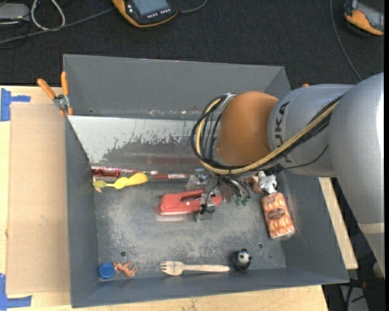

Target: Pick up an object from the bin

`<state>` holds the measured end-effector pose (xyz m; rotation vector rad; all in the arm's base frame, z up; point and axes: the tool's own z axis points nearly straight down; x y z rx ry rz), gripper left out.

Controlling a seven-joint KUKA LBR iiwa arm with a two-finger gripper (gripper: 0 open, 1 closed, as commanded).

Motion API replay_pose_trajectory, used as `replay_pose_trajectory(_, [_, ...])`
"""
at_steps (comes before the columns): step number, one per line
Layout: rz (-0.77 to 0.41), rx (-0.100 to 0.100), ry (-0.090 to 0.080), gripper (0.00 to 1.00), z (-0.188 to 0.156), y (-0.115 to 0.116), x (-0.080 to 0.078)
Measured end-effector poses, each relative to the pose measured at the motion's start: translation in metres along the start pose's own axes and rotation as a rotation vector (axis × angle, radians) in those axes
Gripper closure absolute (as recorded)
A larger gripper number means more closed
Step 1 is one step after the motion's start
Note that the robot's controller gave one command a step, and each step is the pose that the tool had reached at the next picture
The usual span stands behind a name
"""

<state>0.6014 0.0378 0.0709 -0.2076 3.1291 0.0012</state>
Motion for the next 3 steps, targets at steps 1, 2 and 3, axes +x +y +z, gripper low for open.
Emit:
replay_pose_trajectory(1, [-0.109,0.000,-0.004,1.00,0.000,-0.008,0.002])
replay_pose_trajectory(2, [-0.246,-0.002,0.007,1.00,-0.055,-0.011,0.001])
replay_pose_trajectory(3, [-0.044,-0.001,0.008,1.00,-0.121,-0.018,-0.003])
